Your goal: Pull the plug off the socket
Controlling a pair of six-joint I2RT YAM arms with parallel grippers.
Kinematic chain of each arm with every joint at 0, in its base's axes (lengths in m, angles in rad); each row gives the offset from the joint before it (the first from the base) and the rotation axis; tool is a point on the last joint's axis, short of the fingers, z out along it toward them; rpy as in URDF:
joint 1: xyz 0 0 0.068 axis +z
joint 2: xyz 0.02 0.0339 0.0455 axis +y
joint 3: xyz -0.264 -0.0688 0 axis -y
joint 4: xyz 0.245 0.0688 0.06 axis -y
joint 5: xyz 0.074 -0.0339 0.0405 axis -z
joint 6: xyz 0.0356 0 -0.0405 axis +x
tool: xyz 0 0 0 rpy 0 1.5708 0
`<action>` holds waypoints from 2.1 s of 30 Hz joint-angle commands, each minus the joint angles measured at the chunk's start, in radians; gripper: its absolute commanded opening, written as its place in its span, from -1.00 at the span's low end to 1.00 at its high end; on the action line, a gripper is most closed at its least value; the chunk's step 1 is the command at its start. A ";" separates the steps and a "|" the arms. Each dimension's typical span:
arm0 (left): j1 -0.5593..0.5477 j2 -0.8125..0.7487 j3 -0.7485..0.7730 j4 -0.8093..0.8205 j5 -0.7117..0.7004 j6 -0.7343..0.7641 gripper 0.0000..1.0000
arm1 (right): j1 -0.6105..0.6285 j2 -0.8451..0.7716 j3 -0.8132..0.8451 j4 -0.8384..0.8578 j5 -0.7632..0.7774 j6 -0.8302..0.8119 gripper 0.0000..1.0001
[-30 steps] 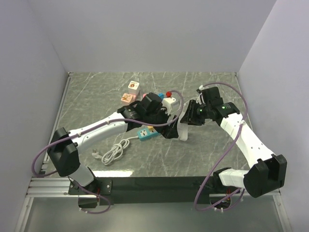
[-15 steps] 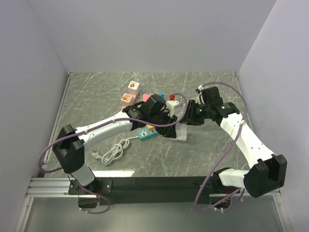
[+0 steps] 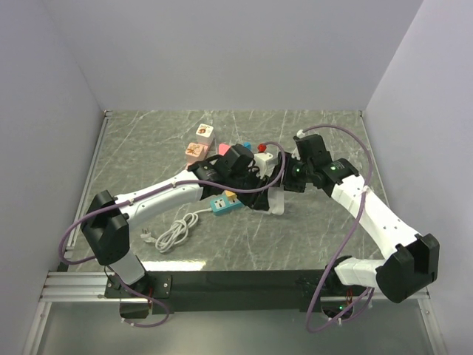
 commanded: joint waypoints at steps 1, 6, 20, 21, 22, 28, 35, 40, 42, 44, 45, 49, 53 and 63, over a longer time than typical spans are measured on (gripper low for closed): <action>-0.006 -0.043 0.070 0.094 -0.028 -0.009 -0.99 | 0.029 0.005 0.005 0.026 0.051 0.054 0.27; -0.005 -0.071 0.076 0.108 -0.038 -0.021 -0.99 | 0.027 -0.002 -0.044 0.066 0.084 0.121 0.16; -0.005 -0.095 0.070 0.143 0.015 -0.060 -0.99 | 0.029 -0.021 -0.113 0.261 0.021 0.207 -0.41; -0.005 -0.095 0.069 0.145 0.009 -0.060 -0.99 | 0.027 -0.016 -0.105 0.260 0.022 0.209 -0.62; -0.005 -0.096 0.066 0.145 0.006 -0.061 -0.99 | 0.027 -0.015 -0.101 0.257 0.027 0.207 -1.00; -0.003 -0.096 0.058 0.116 -0.058 -0.054 -0.99 | 0.029 -0.010 -0.058 0.175 0.151 0.148 -1.00; 0.052 -0.157 0.064 0.070 -0.086 -0.026 -0.99 | 0.005 0.031 -0.091 0.039 0.424 0.040 -1.00; 0.156 -0.218 0.046 0.059 -0.017 -0.025 -0.99 | -0.042 0.034 -0.133 0.042 0.453 0.029 -1.00; 0.187 -0.247 0.035 0.058 0.014 -0.023 -0.99 | -0.057 0.024 -0.139 0.051 0.459 0.022 -1.00; 0.234 -0.270 0.020 0.067 0.075 -0.026 -0.99 | -0.069 0.021 -0.136 0.057 0.450 0.005 -1.00; 0.247 -0.276 0.017 0.068 0.098 -0.025 -0.99 | -0.077 0.018 -0.134 0.057 0.447 -0.004 -1.00; 0.291 -0.298 0.023 0.055 0.130 -0.008 -0.99 | -0.085 0.011 -0.118 0.062 0.435 -0.043 -1.00; 0.299 -0.286 0.055 0.039 0.152 0.000 -0.99 | -0.086 0.011 -0.104 0.065 0.409 -0.083 -1.00; 0.538 -0.224 0.174 -0.108 -0.308 -0.020 -0.99 | -0.106 -0.080 -0.085 0.049 0.358 -0.032 -1.00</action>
